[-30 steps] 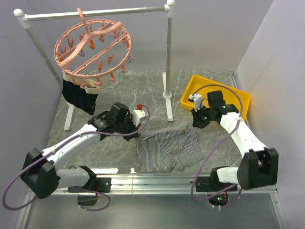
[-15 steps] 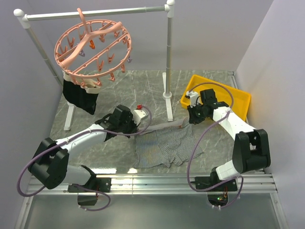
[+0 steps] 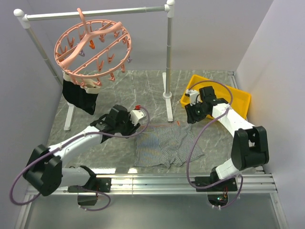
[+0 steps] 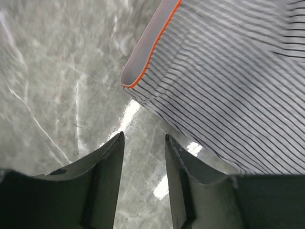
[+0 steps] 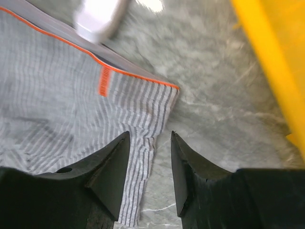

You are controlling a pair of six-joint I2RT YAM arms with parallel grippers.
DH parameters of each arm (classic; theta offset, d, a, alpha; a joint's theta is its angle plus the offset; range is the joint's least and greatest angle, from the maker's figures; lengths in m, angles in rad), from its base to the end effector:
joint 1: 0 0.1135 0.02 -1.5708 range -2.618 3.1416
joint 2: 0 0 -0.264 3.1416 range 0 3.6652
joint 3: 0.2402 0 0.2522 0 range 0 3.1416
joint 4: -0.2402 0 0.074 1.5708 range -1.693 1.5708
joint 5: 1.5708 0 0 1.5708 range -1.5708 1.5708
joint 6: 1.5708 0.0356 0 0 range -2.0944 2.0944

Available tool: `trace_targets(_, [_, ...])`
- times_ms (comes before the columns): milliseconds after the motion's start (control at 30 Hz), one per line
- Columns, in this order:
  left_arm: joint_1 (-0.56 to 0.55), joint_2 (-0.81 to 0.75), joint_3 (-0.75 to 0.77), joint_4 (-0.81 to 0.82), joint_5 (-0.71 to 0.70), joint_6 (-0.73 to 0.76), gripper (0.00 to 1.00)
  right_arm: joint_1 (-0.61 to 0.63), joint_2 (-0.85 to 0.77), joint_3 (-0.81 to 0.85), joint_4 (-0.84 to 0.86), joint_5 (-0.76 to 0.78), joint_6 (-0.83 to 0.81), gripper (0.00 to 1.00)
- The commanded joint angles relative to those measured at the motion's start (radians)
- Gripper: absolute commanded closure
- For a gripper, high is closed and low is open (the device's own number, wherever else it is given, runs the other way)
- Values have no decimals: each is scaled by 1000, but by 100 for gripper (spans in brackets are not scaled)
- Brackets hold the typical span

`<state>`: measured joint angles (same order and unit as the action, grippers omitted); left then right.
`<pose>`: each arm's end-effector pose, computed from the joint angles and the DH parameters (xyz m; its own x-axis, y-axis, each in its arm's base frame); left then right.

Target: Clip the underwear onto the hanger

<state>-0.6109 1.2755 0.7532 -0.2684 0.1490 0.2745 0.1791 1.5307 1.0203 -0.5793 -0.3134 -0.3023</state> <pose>0.2118 -0.1547 0.2182 -0.3835 0.5958 -0.7056 0.7862 0.6115 0.0891 0.2956 0.0647 0.2143 -0.7405 -0.4219 -0.5231 -0.5555 0.8224 0.1231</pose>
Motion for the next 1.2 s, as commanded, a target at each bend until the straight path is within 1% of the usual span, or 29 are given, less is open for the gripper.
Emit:
trace_targets(0, [0,-117,17,-72,115,83,54,6,-82,78,-28,-79,20,53])
trace_targets(33, [2,-142,21,-89,195,98,51,7,-96,80,-25,-102,25,53])
trace_targets(67, [0,-166,32,-103,225,124,48,5,-124,81,-19,-111,26,53])
trace_targets(133, [0,-236,49,-121,271,129,40,5,-164,90,-14,-124,25,53])
trace_targets(167, [-3,-258,55,-124,279,124,40,5,-175,93,-11,-137,25,53])
trace_targets(267, [-3,-327,84,-123,288,117,39,2,-227,109,2,-170,19,51])
trace_targets(333, [-1,-363,112,-115,279,103,39,3,-244,123,9,-188,15,48])
trace_targets(433, [-1,-390,170,-103,245,28,39,2,-293,136,41,-230,19,42])
trace_targets(500, [0,-407,196,-86,241,0,39,2,-311,136,90,-262,22,38])
trace_targets(533, [0,-427,221,-86,245,-4,29,3,-326,138,108,-272,23,37])
trace_targets(567, [6,-436,233,-88,247,-8,27,2,-330,138,145,-283,25,36])
trace_targets(633, [26,-449,279,-94,245,-20,26,3,-327,149,176,-327,29,36])
trace_targets(700, [91,-450,305,-66,232,-75,26,3,-313,181,211,-363,37,36])
trace_targets(733, [126,-453,320,-40,247,-108,26,8,-294,193,220,-393,43,36])
trace_targets(767, [228,-458,325,-16,273,-204,26,13,-284,208,226,-403,48,36])
trace_targets(800, [290,-475,327,15,302,-260,26,22,-271,242,237,-408,52,36])
trace_targets(833, [353,-488,318,67,378,-331,27,45,-245,260,237,-408,54,36])
trace_targets(867, [478,-505,308,99,408,-448,27,57,-233,291,243,-402,54,35])
trace_targets(900, [537,-546,298,124,438,-504,27,69,-222,302,254,-398,55,35])
trace_targets(933, [642,-567,279,158,470,-591,29,98,-205,311,265,-391,63,36])
trace_targets(1000, [726,-628,273,159,500,-639,30,126,-190,333,300,-386,75,35])
trace_targets(1067, [805,-665,278,134,515,-652,31,163,-170,343,329,-382,87,35])
trace_targets(1133, [844,-718,287,104,511,-620,31,215,-159,348,398,-375,110,36])
trace_targets(1167, [850,-732,290,69,503,-609,31,233,-158,333,476,-372,123,36])
